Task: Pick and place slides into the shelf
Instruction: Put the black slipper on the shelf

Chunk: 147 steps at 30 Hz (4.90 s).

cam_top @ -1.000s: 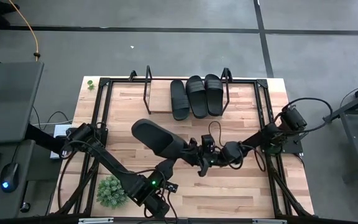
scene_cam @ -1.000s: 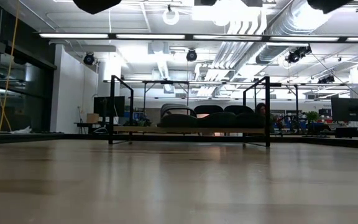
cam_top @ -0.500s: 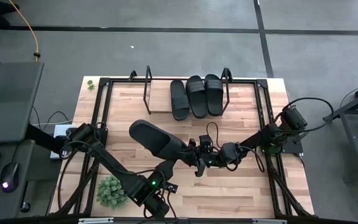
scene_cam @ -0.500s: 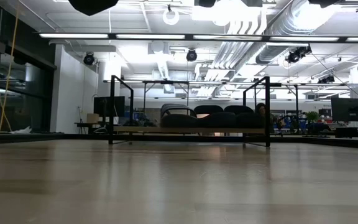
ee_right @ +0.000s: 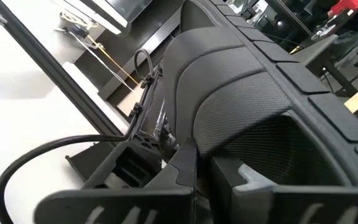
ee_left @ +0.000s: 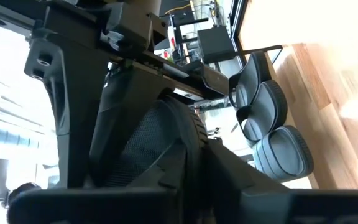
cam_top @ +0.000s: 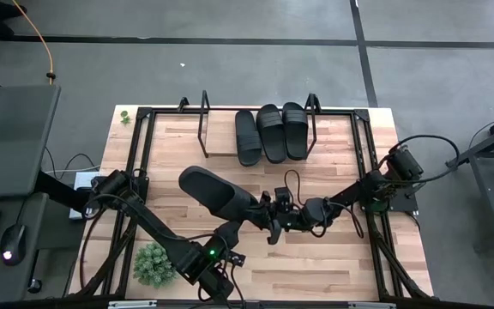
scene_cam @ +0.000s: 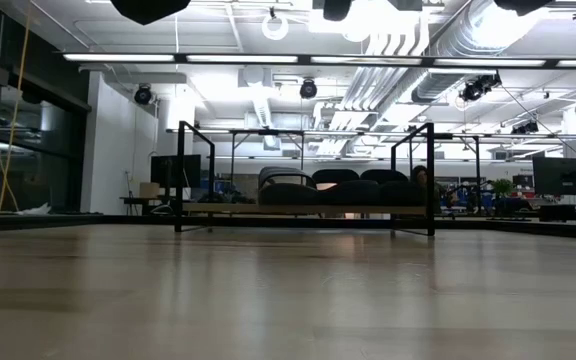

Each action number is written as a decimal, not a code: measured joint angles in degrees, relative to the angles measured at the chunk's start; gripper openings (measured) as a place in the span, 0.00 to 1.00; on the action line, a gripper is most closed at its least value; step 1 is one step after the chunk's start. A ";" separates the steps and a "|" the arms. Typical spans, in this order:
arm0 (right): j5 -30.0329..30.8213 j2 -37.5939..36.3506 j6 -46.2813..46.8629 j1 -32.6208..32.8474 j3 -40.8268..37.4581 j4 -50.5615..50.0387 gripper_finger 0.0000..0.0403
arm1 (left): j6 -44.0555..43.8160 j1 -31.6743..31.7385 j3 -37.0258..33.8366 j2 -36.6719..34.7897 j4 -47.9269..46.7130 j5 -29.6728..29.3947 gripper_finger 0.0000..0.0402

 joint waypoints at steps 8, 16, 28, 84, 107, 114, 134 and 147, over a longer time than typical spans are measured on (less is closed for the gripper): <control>-0.13 0.00 -2.64 0.02 -0.04 0.09 0.00 | -0.04 0.00 0.00 0.00 0.47 -0.31 0.08; -0.52 0.00 -8.27 0.02 -0.08 -0.14 0.04 | -0.17 0.00 0.00 0.00 0.54 -0.42 0.05; -3.68 0.02 -12.14 -1.47 -0.11 -5.90 0.20 | -0.24 0.00 0.00 0.00 0.39 0.13 0.07; 4.89 -15.63 -36.99 5.67 -0.11 -44.40 0.52 | -31.21 0.33 0.02 -7.64 -22.90 25.15 0.05; 25.07 -10.57 -70.23 12.00 -0.04 -49.88 0.52 | -20.26 0.41 0.02 -8.39 -8.29 31.62 0.06; 25.12 -6.66 -81.21 12.28 -0.07 -39.92 0.52 | -18.41 0.35 0.02 -8.84 -5.80 35.43 0.06; 22.73 -4.37 -84.00 12.74 -0.09 -34.23 0.52 | -14.51 -1.49 0.04 -10.45 0.66 39.68 0.06; 20.33 -4.37 -82.50 12.63 -0.09 -31.89 0.38 | -12.04 -1.50 0.04 -10.45 4.84 41.77 0.06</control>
